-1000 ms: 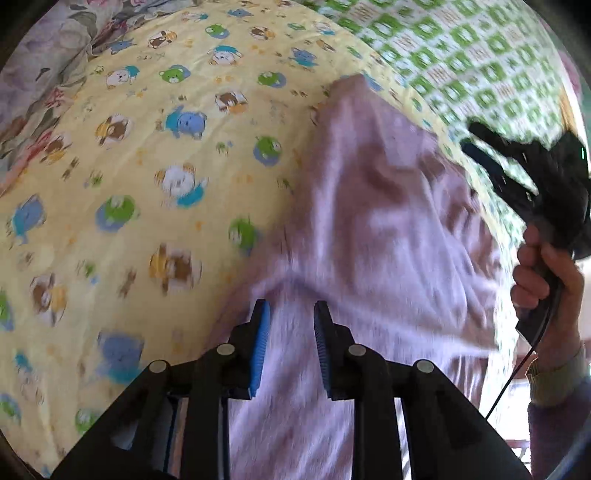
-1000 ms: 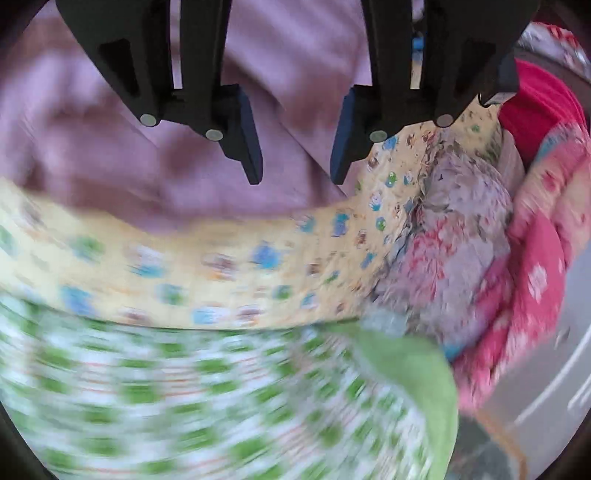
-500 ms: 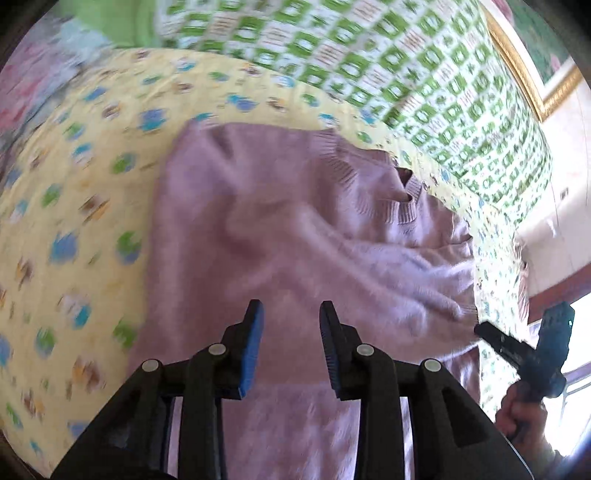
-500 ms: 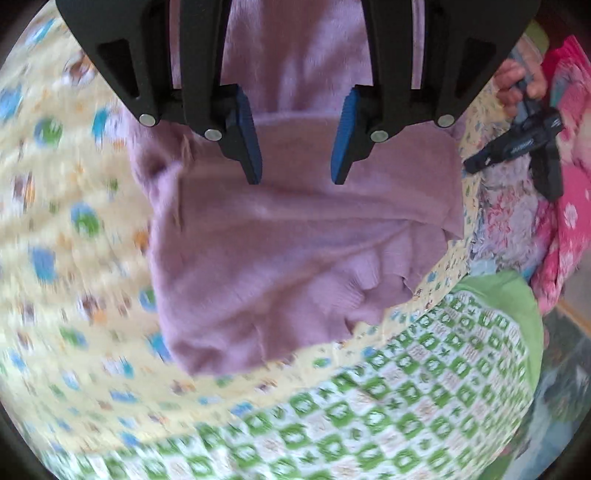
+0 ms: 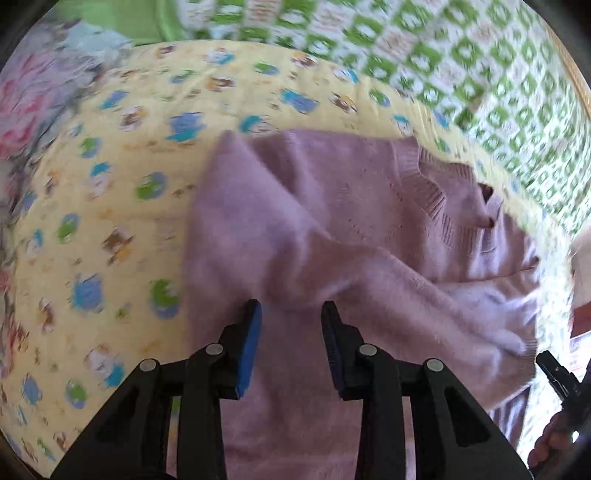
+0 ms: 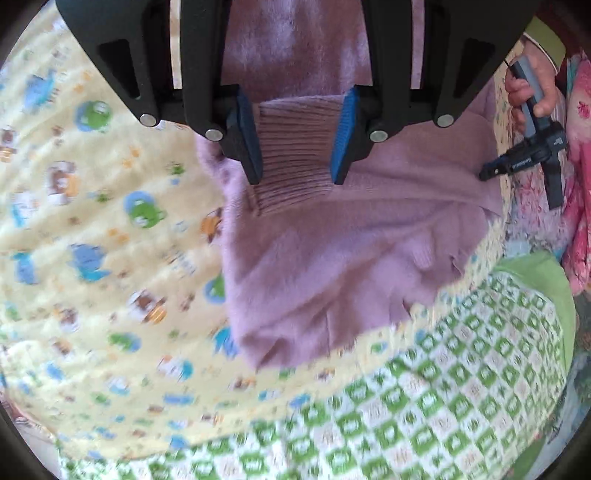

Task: Fold small clothes

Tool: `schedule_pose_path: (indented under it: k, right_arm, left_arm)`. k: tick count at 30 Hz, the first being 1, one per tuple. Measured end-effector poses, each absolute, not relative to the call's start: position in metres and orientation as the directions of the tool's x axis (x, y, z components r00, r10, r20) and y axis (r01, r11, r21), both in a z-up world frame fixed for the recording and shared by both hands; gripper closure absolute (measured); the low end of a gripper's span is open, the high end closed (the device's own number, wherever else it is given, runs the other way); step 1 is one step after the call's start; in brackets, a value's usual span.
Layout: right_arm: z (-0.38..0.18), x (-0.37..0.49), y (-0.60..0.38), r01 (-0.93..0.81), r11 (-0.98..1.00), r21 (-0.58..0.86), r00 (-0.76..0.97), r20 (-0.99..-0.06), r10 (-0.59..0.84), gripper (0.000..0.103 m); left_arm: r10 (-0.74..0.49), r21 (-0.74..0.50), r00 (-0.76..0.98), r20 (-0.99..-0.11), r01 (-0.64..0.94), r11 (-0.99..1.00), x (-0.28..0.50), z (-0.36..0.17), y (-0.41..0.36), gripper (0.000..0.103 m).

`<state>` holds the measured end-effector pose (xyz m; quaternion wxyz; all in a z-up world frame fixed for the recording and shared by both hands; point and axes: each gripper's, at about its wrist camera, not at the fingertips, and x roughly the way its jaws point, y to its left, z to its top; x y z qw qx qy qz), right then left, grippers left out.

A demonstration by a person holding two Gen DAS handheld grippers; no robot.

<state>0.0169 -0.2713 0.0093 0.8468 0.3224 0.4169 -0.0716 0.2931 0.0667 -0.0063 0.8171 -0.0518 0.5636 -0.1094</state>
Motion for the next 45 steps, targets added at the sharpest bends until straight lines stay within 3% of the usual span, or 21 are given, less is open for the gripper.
schedule_pose_path:
  k: [9,14,19,26,33,45]
  right_arm:
    - [0.035,-0.05,-0.244,0.33,0.828,0.453,0.641,-0.752,0.156,0.051]
    - [0.034,-0.089,-0.231,0.344,0.827,0.445,0.628,-0.764,0.15,0.051]
    - [0.027,-0.133,-0.219,0.359,0.827,0.433,0.61,-0.779,0.143,0.051]
    - [0.015,-0.196,-0.207,0.392,0.809,0.438,0.593,-0.793,0.142,0.05]
    - [-0.018,-0.241,-0.181,0.378,0.801,0.464,0.526,-0.82,0.226,0.05]
    - [-0.039,-0.248,-0.167,0.338,0.802,0.493,0.493,-0.818,0.296,0.049]
  left_arm:
    - [-0.246,-0.215,0.313,-0.917,0.132,0.968,0.192,0.008,0.117,0.054]
    - [-0.257,-0.224,0.276,-0.926,0.146,0.964,0.118,0.005,0.15,0.052]
    - [-0.28,-0.248,0.228,-0.932,0.16,0.956,0.059,-0.001,0.176,0.042]
    - [-0.274,-0.238,0.17,-0.947,0.208,0.949,-0.011,-0.016,0.198,0.042]
    - [-0.283,-0.253,0.096,-0.954,0.247,0.936,-0.071,-0.04,0.209,0.042]
    - [-0.287,-0.254,0.056,-0.956,0.327,0.91,-0.097,-0.062,0.188,0.037]
